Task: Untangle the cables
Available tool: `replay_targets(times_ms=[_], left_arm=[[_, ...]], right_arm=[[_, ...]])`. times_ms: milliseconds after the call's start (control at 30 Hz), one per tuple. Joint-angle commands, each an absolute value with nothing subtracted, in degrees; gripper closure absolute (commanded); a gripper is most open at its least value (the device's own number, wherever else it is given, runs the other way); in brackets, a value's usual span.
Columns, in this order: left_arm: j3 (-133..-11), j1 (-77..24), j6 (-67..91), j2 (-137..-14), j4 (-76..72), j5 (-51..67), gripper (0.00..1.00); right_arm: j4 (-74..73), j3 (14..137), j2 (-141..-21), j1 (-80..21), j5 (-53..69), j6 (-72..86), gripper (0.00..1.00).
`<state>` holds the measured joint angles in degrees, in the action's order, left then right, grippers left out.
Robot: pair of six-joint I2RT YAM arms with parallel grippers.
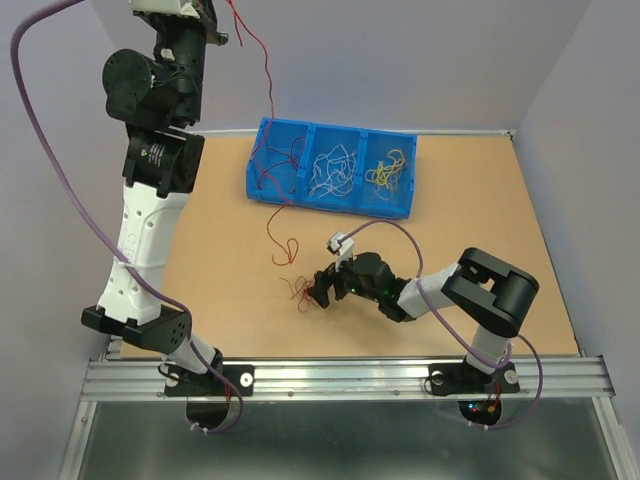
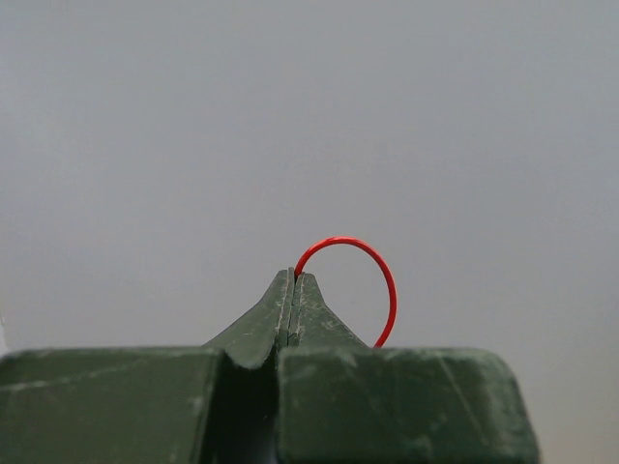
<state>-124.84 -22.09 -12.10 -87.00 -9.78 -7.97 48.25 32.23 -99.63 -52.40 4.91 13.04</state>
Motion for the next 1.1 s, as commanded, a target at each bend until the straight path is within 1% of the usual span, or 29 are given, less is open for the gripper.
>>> replay_targets(times_ms=[0,33,133,167,267,567,733,967,1067], left_arm=[[-126.5,-22.4,-13.7,-88.4,-13.8,-5.8,1.0],[-126.6,-22.3,-13.9,-89.3,-14.1,-5.4,1.0],[-128.7,-22.5,-15.2,-92.0,-14.6,-5.5,1.0],[-129.4,-22.5,-15.7,-92.8,-14.6,-6.2,1.0],[-131.8,-22.5,-17.8,-95.7,-15.8,-7.6,1.0],[-134.5,-22.4,-23.2,-100.9,-20.9,-10.2,1.0],[-133.2,-22.3,-26.0,-102.9,-22.8,-11.2,1.0],[-133.1,-22.4,-26.8,-105.1,-22.9,-12.0,1.0],[-131.7,-22.4,-27.0,-105.8,-22.6,-13.4,1.0]], right_arm=[[49.7,36.2,-101.5,-54.5,6.2,11.6,0.09],[49.0,36.3,-101.9,-54.6,5.5,11.5,0.27],[48.3,35.4,-101.5,-54.6,2.5,11.8,0.66],[48.3,35.0,-101.1,-54.6,1.9,11.8,0.83],[48.3,32.5,-98.6,-54.6,-1.6,12.5,1.0],[48.3,23.2,-85.4,-54.6,-7.8,13.3,1.0],[48.3,18.5,-77.5,-54.6,-12.5,14.9,0.99],[48.1,11.3,-63.1,-54.6,-19.7,16.4,0.99],[47.2,9.5,-59.9,-54.6,-20.9,16.3,0.99]])
